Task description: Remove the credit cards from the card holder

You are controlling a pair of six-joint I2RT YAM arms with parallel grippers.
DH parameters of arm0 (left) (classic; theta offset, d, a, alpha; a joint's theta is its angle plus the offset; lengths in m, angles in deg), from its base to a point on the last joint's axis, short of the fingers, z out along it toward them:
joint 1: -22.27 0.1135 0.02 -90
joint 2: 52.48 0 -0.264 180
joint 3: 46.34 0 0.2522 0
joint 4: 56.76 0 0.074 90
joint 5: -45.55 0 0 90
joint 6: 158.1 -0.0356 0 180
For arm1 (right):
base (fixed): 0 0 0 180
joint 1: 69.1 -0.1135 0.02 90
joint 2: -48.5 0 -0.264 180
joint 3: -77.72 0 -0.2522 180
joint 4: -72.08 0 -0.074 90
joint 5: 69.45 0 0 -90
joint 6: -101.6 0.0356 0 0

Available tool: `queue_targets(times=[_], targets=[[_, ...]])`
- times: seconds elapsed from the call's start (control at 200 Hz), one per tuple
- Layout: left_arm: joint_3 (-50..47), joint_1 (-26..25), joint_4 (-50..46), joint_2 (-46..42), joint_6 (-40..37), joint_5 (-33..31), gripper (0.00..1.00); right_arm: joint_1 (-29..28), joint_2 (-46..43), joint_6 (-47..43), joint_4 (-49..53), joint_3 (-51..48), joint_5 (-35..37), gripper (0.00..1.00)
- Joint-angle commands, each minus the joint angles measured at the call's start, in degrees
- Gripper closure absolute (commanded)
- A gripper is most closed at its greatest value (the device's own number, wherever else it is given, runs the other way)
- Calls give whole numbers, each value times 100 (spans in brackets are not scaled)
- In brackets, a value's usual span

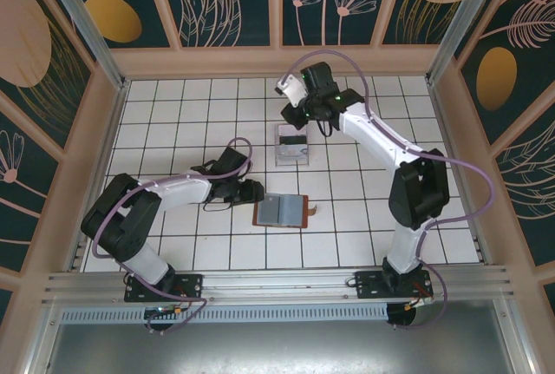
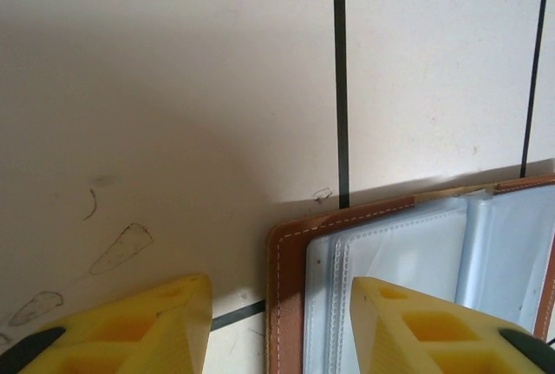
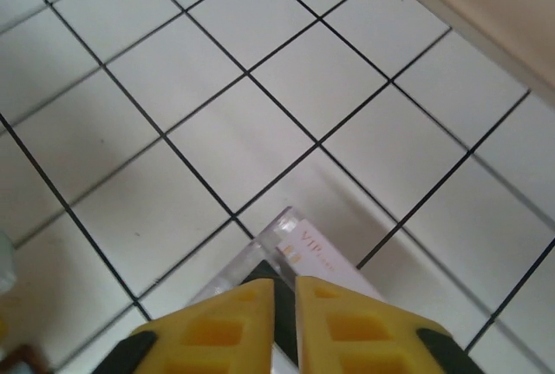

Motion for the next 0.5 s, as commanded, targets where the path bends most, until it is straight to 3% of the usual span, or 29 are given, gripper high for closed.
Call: queue_targets(times=[0.0,0.135,0.265,0.395,0.495], targets=[[-239,-67,269,-9,37,725,53,-15,-533,1479,-625,-514,-139,86],[-313,-82,416,-48,56,944,53,-17,-945,2632,-793,-1024,-26,89],[-349,-82,419,-66,47,989,53,-321,-1132,3043,-451,-1243,118,96],[-378,-82,454,-84,59,1102,56,-647,-1428,3424,-349,-1660,644,96],[-367,-82,455,-97,64,1105,56,-660,-1402,4021,-31,-1750,337,94]])
